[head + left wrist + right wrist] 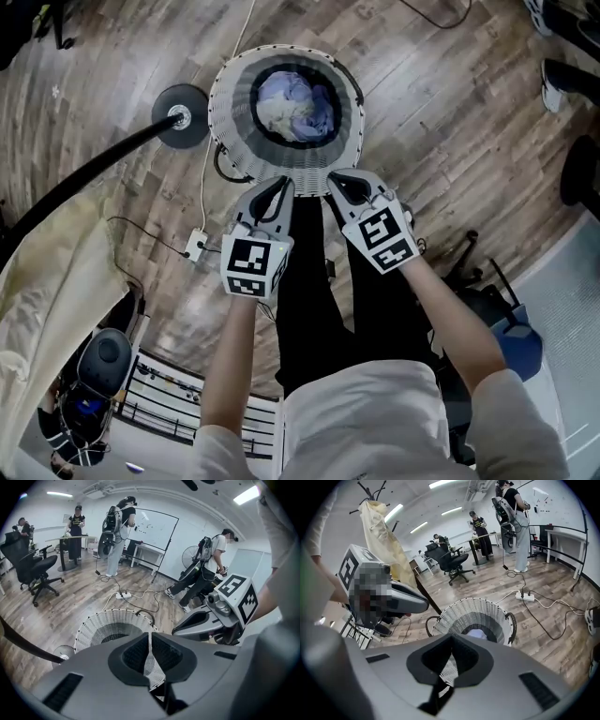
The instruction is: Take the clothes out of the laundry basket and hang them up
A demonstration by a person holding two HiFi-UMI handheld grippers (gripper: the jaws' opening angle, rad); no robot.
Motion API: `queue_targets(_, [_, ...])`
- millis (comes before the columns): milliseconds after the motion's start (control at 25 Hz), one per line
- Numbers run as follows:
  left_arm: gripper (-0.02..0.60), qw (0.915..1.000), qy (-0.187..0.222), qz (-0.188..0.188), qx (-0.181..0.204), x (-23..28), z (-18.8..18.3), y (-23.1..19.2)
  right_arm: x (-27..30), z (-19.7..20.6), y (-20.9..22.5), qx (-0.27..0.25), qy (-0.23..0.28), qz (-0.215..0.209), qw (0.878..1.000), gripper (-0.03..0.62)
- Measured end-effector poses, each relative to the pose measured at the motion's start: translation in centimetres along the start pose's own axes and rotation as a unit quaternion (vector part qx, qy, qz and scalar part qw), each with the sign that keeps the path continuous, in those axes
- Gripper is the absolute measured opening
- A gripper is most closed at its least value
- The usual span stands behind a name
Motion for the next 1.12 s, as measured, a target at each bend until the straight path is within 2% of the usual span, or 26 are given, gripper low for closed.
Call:
queue_targets(200, [0.035,0.9998,-0.019,0.011,0.001,3.6,2.0,-2.0,4.7,1.6,1.3,0.016,-0.015,0.0,1.0,0.008])
queue_targets(400, [0.035,0.9989,-0.039,0.021,0.019,6.8,3.6,-4.6,9.2,1.9,2.9,0.039,-0.018,0.011,0.999,0.008])
queue_targets(600, [0.035,0.9979,-0.06,0.012,-0.023,9.6,5.4,-7.7,13.8,2.9,4.6,0.064,-0.037,0.019,0.997,0.008])
queue_targets(1120, [0.035,0.997,-0.038,0.006,-0.067,13.6,6.6,-11.8,25.9,7.2,8.9,0.066,-0.115,0.026,0.991,0.021])
Point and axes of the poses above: the fingertips, and each gripper's own axes: x forward along the fingers, y to its right, z out of its underside, the point moved 9 cm from there along -x, backward along the fingers, and after that the axes turned 3 degrees about -z, right-handed, at the moved point
